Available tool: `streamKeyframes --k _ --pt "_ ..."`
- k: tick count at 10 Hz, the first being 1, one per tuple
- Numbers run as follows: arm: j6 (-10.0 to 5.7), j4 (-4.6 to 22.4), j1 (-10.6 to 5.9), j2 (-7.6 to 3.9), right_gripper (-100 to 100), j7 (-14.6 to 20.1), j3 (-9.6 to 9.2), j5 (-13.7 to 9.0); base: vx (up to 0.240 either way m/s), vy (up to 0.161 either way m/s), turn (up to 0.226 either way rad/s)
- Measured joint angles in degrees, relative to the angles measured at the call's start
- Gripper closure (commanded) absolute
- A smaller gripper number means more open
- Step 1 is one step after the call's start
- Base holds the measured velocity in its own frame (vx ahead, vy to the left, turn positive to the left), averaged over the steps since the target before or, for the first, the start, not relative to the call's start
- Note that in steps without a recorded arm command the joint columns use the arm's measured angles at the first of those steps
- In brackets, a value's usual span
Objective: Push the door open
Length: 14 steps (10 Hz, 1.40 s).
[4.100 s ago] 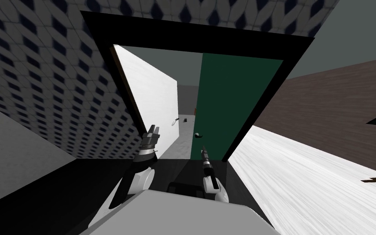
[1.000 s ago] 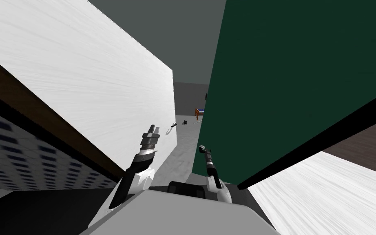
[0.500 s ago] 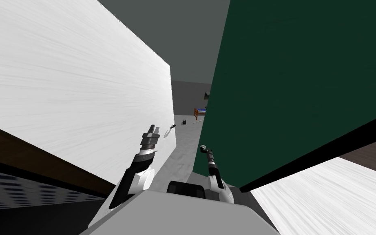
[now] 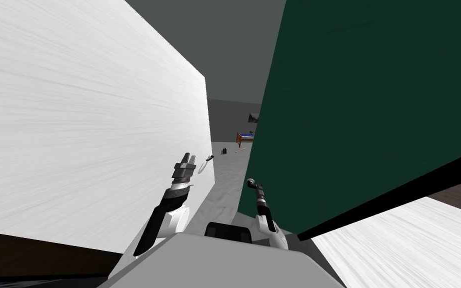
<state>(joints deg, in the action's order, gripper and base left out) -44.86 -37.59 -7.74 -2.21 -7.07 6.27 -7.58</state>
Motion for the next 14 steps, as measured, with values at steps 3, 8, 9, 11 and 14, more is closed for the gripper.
streamKeyframes --k 3,8,9,11,14 --pt "-0.64 -0.2 -0.05 0.13 100 -0.5 1.2 -0.6 0.099 0.042 -0.041" --pt "-0.49 -0.1 0.16 1.29 100 -1.6 4.28 -2.1 0.182 0.085 -0.086" --pt "-0.49 -0.4 0.19 1.49 100 -1.9 4.91 -2.4 0.169 0.064 -0.077" --pt "-1.0 0.3 -0.14 1.83 100 -2.1 5.91 -2.9 0.124 0.012 -0.037" --pt "-0.32 -0.2 0.19 1.27 100 -2.7 6.81 -3.5 0.157 -0.003 -0.038"
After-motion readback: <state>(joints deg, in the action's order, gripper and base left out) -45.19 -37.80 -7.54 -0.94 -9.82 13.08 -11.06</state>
